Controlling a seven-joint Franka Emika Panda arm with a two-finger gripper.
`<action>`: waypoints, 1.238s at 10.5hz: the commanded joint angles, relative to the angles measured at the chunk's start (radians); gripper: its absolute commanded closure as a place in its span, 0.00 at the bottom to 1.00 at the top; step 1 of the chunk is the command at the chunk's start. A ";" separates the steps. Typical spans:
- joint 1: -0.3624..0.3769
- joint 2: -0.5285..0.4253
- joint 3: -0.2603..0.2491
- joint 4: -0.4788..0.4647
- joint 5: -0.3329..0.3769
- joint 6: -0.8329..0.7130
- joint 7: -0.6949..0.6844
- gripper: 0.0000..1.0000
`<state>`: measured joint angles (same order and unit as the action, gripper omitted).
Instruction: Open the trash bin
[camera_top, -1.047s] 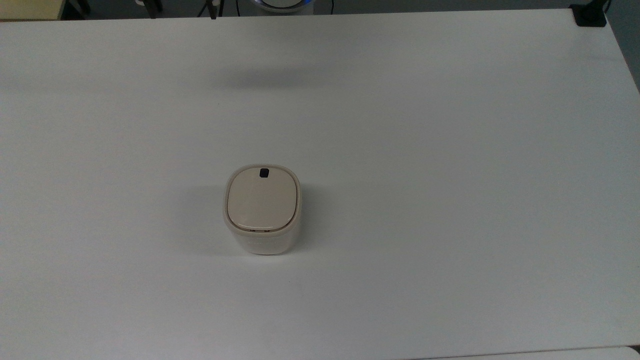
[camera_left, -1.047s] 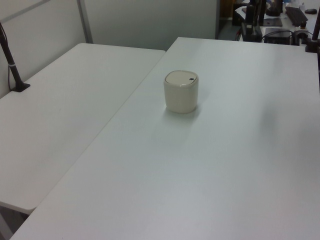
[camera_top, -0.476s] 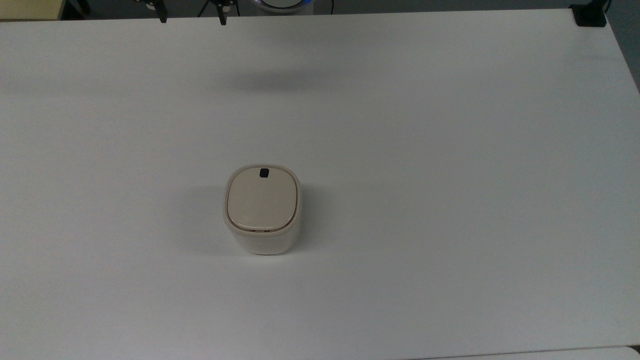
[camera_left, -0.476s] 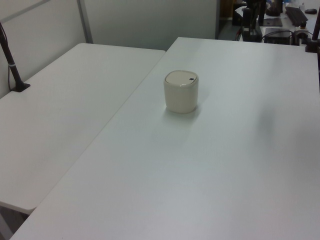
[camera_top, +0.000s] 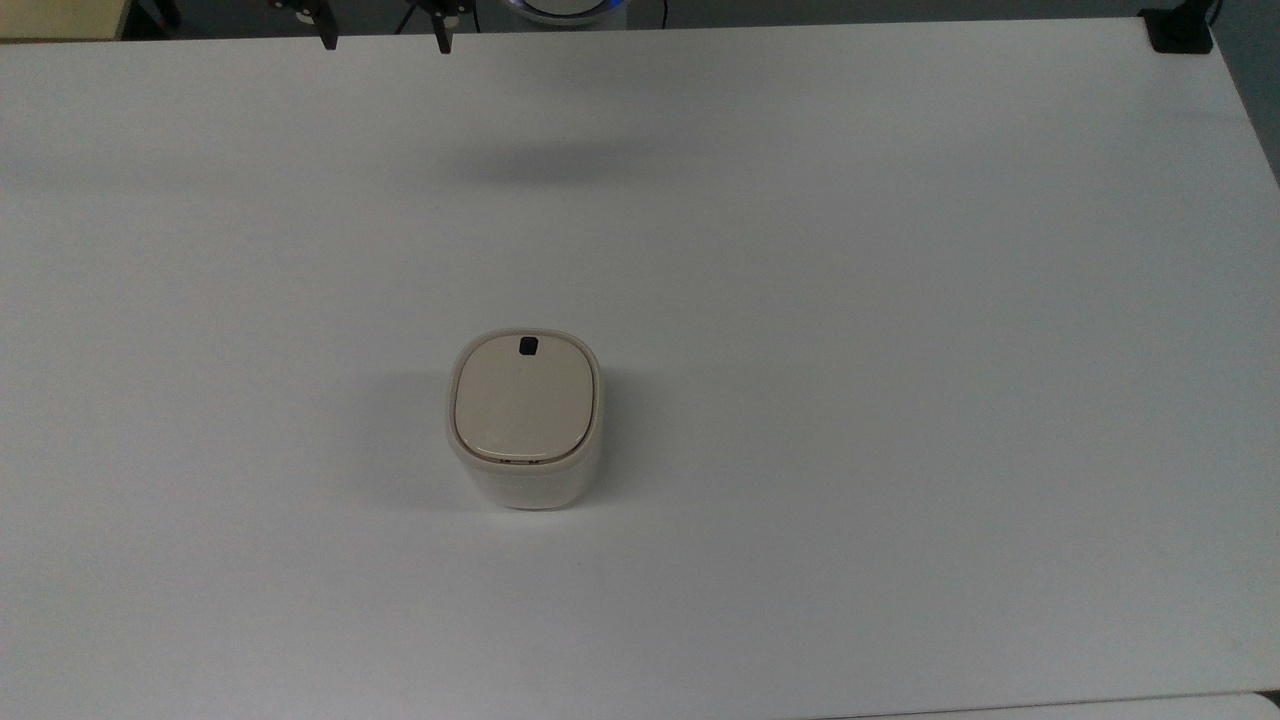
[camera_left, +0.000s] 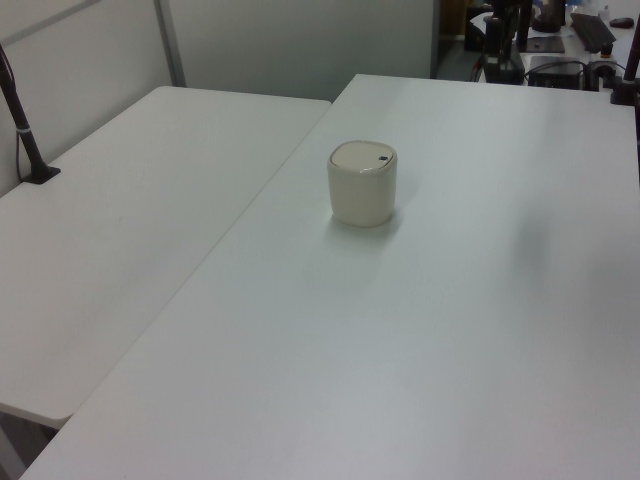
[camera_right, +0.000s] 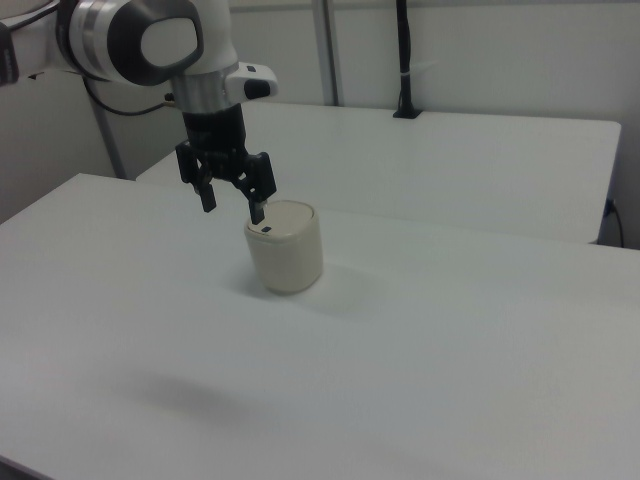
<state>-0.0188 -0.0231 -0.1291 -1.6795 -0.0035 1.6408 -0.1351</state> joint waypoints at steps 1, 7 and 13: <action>0.010 0.005 -0.004 -0.008 -0.013 0.005 -0.030 0.18; 0.014 0.038 -0.003 0.007 0.002 0.051 -0.057 0.69; 0.030 0.228 -0.003 0.086 0.149 0.406 -0.047 0.86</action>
<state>0.0078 0.1480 -0.1282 -1.6341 0.0800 1.9208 -0.1732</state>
